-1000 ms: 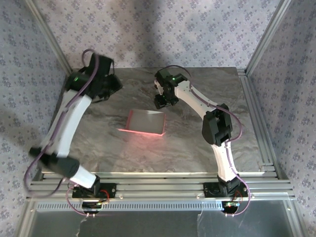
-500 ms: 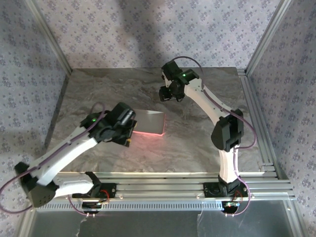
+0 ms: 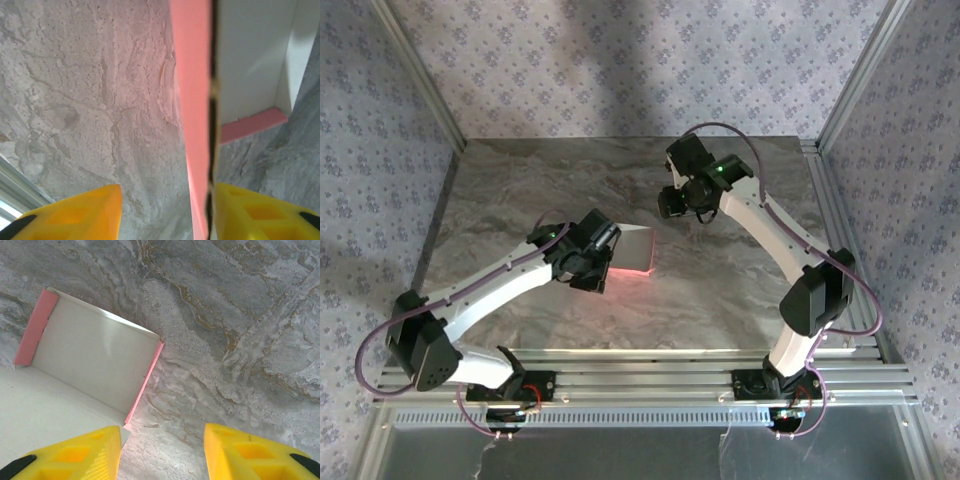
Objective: Fold the paper box
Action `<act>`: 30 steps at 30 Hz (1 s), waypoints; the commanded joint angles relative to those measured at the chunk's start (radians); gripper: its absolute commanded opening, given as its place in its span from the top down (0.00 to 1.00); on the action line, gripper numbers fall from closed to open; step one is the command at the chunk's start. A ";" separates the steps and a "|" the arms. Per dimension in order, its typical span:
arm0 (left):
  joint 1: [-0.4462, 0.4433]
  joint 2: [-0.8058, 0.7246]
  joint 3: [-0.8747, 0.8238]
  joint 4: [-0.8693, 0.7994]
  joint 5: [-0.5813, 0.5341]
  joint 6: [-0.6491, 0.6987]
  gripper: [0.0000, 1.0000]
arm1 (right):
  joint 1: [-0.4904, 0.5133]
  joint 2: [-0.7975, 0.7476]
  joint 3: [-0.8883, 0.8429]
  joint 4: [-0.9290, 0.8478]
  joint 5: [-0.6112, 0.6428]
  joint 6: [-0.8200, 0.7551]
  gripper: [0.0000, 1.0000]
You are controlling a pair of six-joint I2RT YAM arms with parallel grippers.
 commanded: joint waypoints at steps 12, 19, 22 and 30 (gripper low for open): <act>0.115 0.052 0.162 -0.236 -0.039 0.414 0.90 | -0.019 -0.020 0.008 -0.004 0.009 0.008 0.58; 0.219 0.118 0.233 -0.198 0.053 0.931 0.96 | -0.036 -0.024 0.010 -0.035 0.040 0.002 0.59; 0.246 0.174 0.304 -0.252 0.053 1.224 0.99 | -0.051 -0.050 -0.010 -0.031 0.051 0.008 0.59; 0.288 0.371 0.581 -0.395 0.119 1.764 1.00 | -0.068 -0.144 -0.174 0.075 0.086 0.068 0.60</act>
